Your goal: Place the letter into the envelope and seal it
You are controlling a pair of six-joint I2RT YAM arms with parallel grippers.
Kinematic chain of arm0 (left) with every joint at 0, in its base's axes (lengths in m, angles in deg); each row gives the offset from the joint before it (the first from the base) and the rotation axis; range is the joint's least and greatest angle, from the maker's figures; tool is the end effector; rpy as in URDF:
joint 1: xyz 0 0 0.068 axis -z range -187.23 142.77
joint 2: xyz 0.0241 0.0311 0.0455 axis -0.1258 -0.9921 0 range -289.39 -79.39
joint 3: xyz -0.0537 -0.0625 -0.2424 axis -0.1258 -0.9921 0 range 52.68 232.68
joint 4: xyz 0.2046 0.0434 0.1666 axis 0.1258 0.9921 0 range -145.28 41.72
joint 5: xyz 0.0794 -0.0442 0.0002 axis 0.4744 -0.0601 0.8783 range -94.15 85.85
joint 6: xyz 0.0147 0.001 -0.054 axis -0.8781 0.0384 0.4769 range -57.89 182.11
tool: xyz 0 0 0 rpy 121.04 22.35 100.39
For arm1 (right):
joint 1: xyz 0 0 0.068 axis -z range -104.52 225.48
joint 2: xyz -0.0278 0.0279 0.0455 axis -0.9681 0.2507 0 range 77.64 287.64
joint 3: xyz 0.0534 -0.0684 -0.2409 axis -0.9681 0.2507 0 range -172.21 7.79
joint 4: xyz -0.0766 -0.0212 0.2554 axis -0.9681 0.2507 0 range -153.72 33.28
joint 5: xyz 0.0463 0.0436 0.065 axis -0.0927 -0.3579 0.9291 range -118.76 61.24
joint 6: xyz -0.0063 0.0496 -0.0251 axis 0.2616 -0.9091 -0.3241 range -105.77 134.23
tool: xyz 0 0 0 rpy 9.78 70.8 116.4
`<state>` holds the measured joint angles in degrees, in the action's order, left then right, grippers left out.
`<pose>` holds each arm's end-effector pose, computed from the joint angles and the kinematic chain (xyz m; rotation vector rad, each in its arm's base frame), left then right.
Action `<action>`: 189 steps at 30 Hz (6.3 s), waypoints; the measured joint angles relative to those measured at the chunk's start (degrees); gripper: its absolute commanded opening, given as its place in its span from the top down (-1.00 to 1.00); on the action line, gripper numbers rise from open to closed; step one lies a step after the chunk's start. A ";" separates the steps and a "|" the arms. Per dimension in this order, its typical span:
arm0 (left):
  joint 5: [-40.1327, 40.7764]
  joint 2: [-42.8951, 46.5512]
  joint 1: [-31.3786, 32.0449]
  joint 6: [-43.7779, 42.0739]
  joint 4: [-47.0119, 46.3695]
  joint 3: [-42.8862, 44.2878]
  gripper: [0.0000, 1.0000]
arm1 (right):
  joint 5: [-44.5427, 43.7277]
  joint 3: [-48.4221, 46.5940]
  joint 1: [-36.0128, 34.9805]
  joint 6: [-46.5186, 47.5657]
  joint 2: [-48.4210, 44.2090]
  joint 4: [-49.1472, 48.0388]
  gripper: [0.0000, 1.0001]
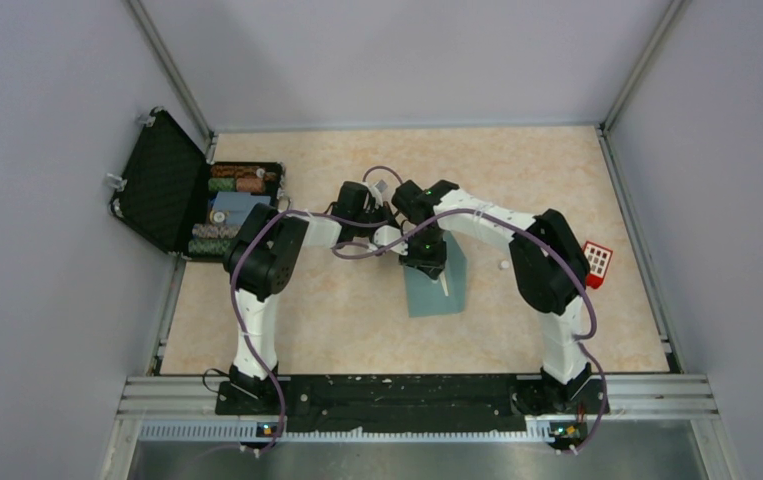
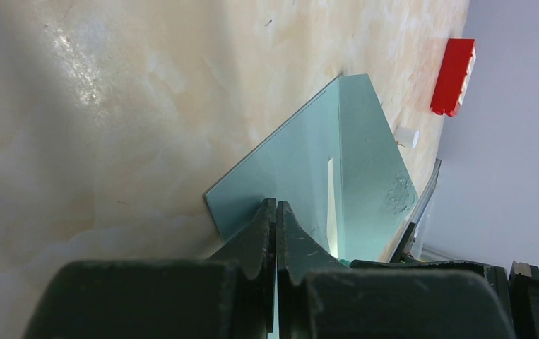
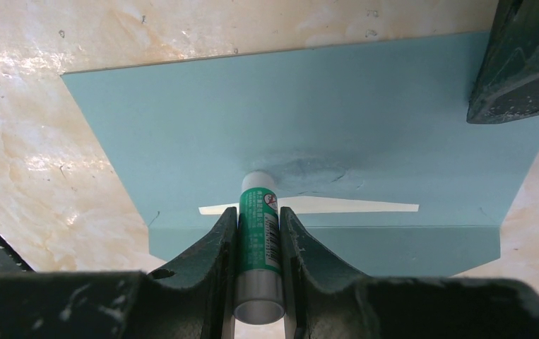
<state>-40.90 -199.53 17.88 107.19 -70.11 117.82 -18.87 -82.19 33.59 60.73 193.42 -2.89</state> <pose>0.3682 -0.1979 0.0876 -0.0527 2.4837 -1.3230 0.2832 0.2629 0.1682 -2.1425 2.1921 0.2614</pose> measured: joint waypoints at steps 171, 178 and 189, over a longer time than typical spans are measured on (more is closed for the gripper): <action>-6.14 37.07 1.09 -12.35 17.73 17.42 1.00 | -2.23 16.39 -7.54 -24.04 -53.86 -45.90 -0.34; -13.51 38.14 2.86 -18.27 17.90 17.03 1.00 | 17.97 13.27 3.69 -37.90 -53.18 -32.46 -0.27; -16.37 38.32 5.81 -21.00 18.40 19.96 1.00 | 31.74 15.43 12.09 -49.62 -50.01 -38.07 -0.06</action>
<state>-57.28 -161.21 23.69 86.18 -51.71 137.78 12.87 -66.75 45.68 11.11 143.41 -40.96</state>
